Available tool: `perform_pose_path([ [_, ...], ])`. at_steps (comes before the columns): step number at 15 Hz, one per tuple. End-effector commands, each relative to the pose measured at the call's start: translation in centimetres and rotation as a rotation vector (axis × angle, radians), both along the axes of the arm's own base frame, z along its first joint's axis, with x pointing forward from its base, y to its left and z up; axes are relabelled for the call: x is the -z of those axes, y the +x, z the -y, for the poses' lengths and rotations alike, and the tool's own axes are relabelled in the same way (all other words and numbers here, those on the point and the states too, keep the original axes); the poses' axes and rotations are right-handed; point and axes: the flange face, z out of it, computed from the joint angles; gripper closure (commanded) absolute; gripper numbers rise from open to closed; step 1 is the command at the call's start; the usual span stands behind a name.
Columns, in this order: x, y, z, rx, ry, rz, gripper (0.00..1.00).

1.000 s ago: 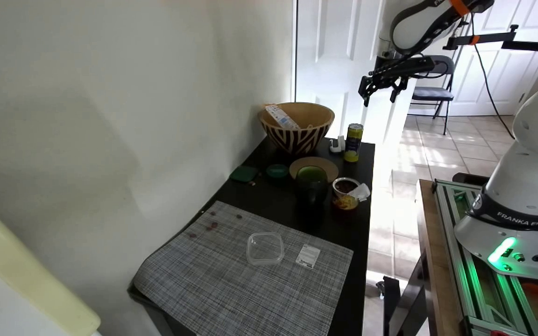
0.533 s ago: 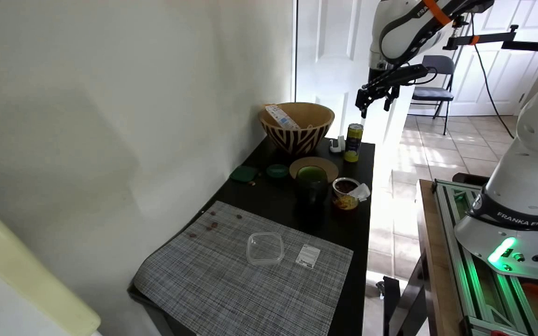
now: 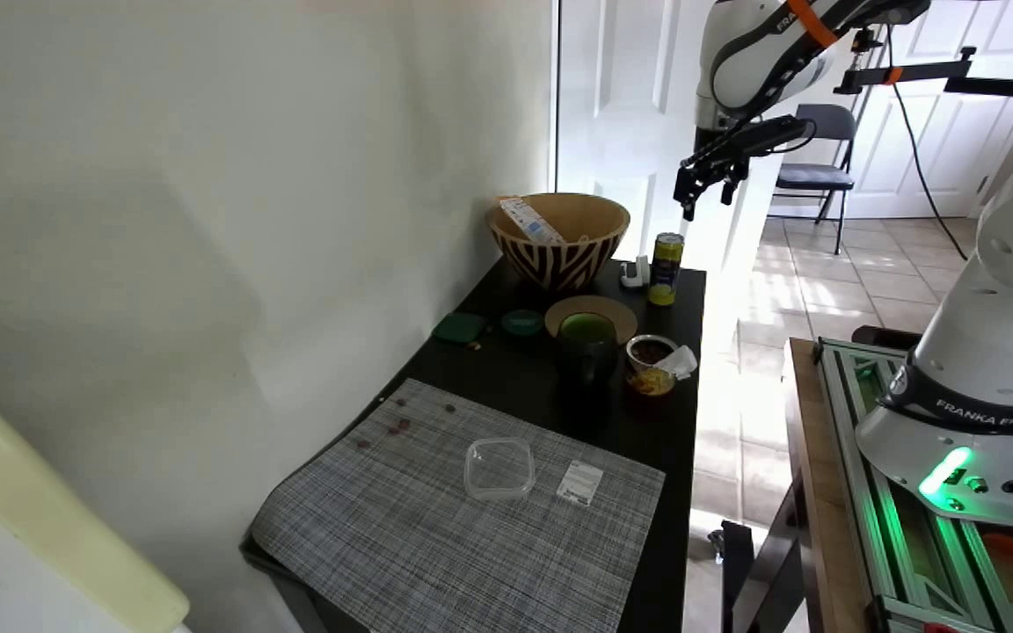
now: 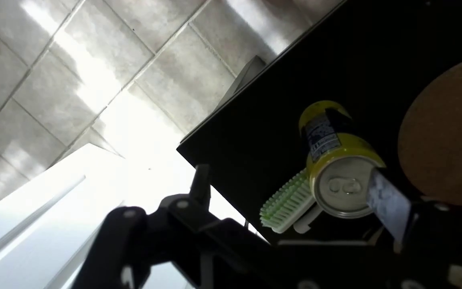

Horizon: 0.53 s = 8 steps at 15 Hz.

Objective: Put the can inside the dish

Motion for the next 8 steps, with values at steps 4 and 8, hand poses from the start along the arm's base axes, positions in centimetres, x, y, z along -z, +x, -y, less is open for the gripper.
perform_pose_path([
  [4,0.3,0.9,-0.1,-0.184,0.043,0.105,0.0],
  [8,0.7,1.4,-0.3,-0.25,0.104,0.155,0.0],
])
